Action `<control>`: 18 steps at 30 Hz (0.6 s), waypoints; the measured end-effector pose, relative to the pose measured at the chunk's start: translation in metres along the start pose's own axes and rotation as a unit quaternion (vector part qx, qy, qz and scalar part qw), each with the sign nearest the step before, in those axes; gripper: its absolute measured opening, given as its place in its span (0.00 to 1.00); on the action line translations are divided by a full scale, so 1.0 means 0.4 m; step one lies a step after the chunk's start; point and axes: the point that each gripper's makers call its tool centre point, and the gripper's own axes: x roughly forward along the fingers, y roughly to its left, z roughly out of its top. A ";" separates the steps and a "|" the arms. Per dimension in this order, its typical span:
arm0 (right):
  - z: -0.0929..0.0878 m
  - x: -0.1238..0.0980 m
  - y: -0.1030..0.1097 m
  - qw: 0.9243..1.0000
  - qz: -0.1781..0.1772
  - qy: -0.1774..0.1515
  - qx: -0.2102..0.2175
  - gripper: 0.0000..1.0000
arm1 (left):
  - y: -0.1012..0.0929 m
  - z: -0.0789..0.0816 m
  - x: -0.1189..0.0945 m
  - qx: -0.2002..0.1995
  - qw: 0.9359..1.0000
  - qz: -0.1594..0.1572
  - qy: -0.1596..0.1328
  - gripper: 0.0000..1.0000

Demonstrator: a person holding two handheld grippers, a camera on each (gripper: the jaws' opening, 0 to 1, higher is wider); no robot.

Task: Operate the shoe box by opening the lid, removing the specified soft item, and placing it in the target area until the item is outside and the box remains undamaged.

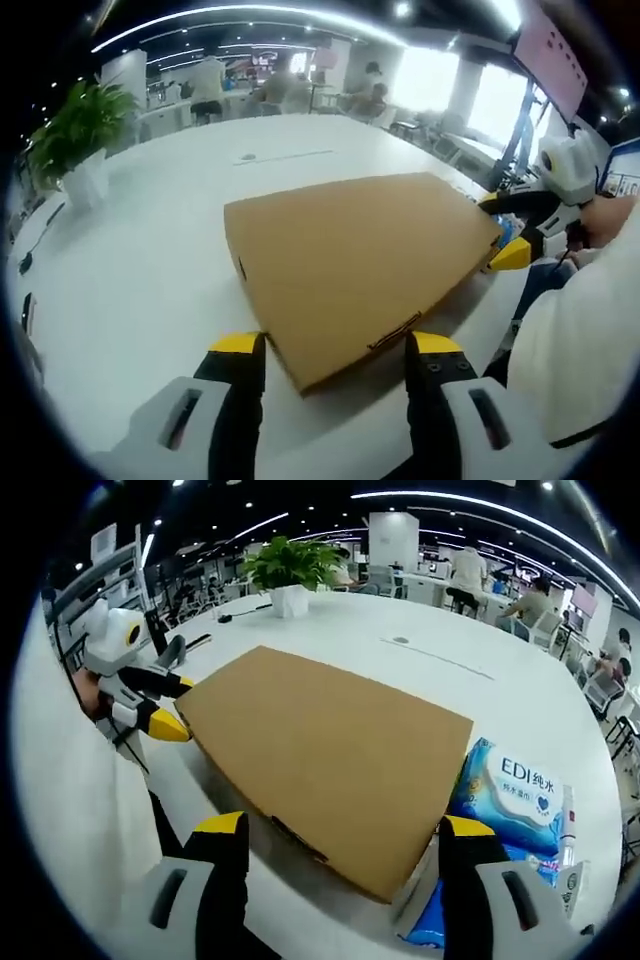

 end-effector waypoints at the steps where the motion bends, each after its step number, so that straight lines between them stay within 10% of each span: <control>1: -0.006 -0.004 -0.007 1.000 -0.008 0.006 -0.009 0.80 | 0.001 -0.001 -0.004 0.004 1.000 0.004 -0.002 0.62; 9: -0.004 -0.045 -0.004 0.998 0.008 0.007 0.059 0.78 | -0.011 0.009 -0.046 -0.022 1.000 -0.004 0.004 0.64; 14: 0.030 -0.085 -0.031 1.000 -0.003 -0.008 0.027 0.77 | -0.006 0.027 -0.078 -0.060 0.998 -0.013 -0.003 0.64; 18: 0.058 -0.100 -0.030 1.000 -0.004 -0.028 -0.011 0.78 | -0.008 0.097 -0.107 -0.109 0.992 -0.023 -0.061 0.67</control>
